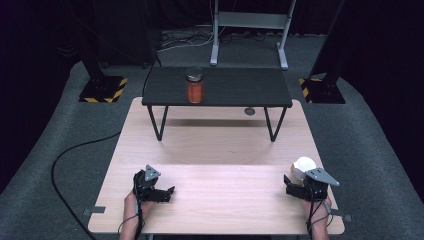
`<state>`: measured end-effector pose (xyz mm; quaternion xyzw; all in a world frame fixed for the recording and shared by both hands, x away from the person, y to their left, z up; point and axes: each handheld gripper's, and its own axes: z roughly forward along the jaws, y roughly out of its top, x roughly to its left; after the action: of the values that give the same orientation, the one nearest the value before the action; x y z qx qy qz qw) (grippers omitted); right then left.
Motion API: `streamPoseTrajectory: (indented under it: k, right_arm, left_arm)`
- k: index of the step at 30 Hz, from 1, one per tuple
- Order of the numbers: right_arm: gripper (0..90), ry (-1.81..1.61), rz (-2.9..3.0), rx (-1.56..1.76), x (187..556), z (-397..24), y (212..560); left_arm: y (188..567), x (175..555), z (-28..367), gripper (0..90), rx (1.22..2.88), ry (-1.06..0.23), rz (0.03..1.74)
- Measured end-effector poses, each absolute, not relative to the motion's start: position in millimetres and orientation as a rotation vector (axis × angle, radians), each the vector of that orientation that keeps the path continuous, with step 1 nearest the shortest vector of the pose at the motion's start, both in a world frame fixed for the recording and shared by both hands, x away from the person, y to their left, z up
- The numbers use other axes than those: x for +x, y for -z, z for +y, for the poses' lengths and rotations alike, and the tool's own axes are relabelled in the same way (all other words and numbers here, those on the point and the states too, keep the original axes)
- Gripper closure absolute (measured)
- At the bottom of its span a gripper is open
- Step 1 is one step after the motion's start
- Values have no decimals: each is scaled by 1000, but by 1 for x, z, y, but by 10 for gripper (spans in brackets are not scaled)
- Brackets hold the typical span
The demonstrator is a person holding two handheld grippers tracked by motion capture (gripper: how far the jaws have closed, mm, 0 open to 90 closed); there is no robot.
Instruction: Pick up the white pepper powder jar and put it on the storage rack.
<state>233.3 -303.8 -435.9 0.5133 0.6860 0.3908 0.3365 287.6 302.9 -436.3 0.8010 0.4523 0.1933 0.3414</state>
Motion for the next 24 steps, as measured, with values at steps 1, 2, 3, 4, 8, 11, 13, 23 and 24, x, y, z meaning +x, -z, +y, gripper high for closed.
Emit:
streamPoseTrajectory:
  k: [1, 2, 3, 4, 8, 11, 13, 23, 24]
  right_arm:
    - [0, -1019, 1789, 1338, 233, -304, 436]
    - [0, -1021, 1785, 1339, 234, -304, 436]
    - [0, -1021, 1783, 1340, 234, -304, 437]
    - [0, -1022, 1785, 1341, 234, -305, 436]
    - [92, -1028, 1812, 1333, 236, -307, 437]
    - [158, -1021, 1811, 1333, 236, -307, 438]
    - [190, -1040, 1800, 1339, 234, -310, 440]
    - [282, -1047, 1775, 1346, 231, -312, 442]
    - [287, -1047, 1770, 1344, 230, -312, 442]
  left_arm:
    - [436, 288, 303, 5, 2083, -503, 1176]
    - [436, 288, 303, 5, 2083, -502, 1176]
    - [437, 287, 303, 6, 2082, -503, 1176]
    - [437, 287, 303, 6, 2082, -504, 1175]
    - [436, 288, 303, 5, 2082, -502, 1176]
    - [436, 288, 303, 8, 2082, -500, 1177]
    - [436, 288, 303, 9, 2082, -499, 1176]
    - [437, 288, 303, 11, 2081, -499, 1175]
    - [437, 288, 303, 11, 2081, -499, 1175]
